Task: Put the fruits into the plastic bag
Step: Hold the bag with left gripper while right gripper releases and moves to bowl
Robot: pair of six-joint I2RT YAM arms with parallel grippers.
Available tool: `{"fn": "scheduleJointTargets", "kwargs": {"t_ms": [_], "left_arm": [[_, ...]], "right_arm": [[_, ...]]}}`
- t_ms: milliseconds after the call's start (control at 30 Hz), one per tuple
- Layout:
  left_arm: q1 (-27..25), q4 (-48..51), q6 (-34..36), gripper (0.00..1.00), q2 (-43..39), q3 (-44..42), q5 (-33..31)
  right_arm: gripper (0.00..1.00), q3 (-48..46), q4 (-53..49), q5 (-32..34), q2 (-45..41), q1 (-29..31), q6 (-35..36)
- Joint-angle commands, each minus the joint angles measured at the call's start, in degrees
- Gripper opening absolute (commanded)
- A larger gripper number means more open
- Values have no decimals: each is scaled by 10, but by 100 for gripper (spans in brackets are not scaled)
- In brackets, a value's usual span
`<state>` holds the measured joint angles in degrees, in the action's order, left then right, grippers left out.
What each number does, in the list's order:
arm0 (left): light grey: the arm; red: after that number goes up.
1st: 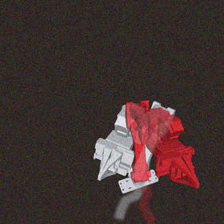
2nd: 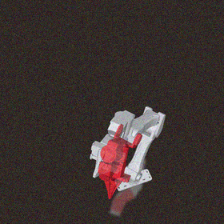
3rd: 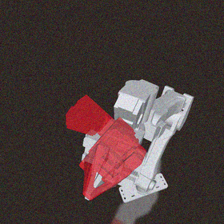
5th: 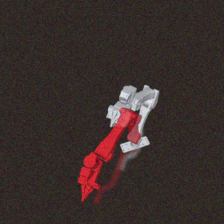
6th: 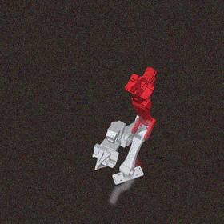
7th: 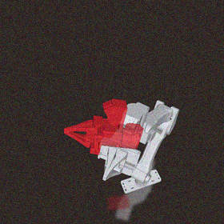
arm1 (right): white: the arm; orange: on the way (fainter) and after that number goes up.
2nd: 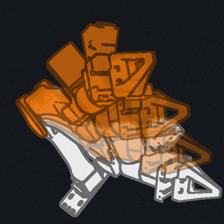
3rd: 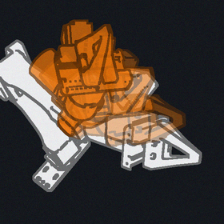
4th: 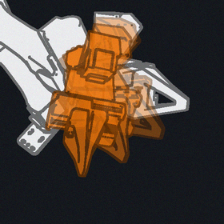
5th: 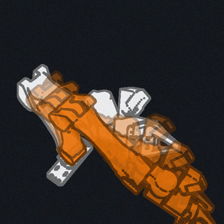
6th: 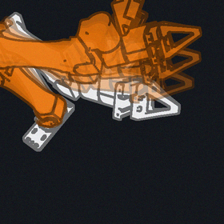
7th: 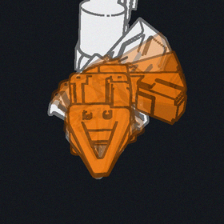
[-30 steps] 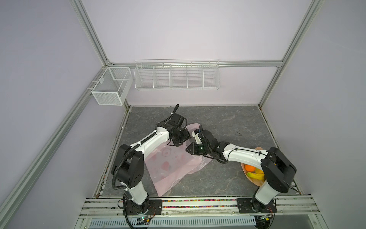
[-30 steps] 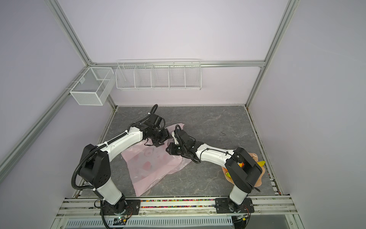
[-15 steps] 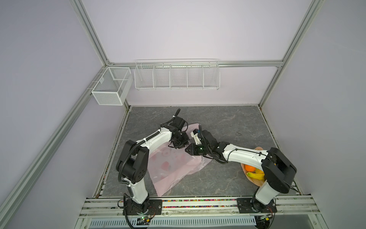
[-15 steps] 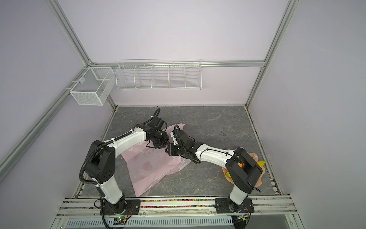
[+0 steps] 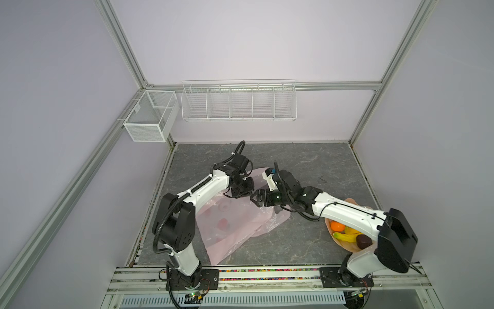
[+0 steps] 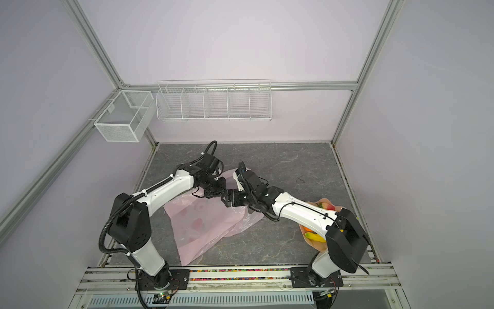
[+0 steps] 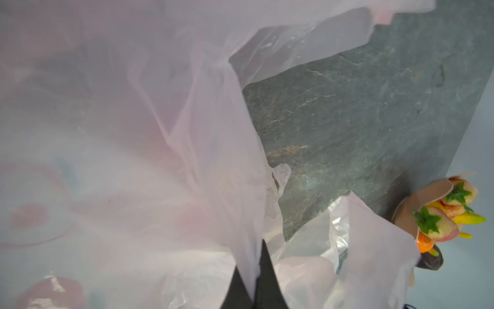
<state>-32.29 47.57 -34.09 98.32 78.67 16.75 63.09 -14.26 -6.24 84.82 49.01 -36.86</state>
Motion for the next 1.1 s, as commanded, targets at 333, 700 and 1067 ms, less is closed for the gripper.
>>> {"fn": "scheduleJointTargets", "kwargs": {"t_ms": [333, 700, 1067], "left_arm": [[-17, 131, 188, 0, -63, 104, -46], [-71, 171, 251, 0, -20, 181, -80], [-80, 158, 252, 0, -9, 191, -67]], "right_arm": [[95, -6, -322, 147, -217, -125, -28], [98, 8, -565, 168, -216, -276, -46], [97, -62, -489, 137, -191, -388, -37]]}}
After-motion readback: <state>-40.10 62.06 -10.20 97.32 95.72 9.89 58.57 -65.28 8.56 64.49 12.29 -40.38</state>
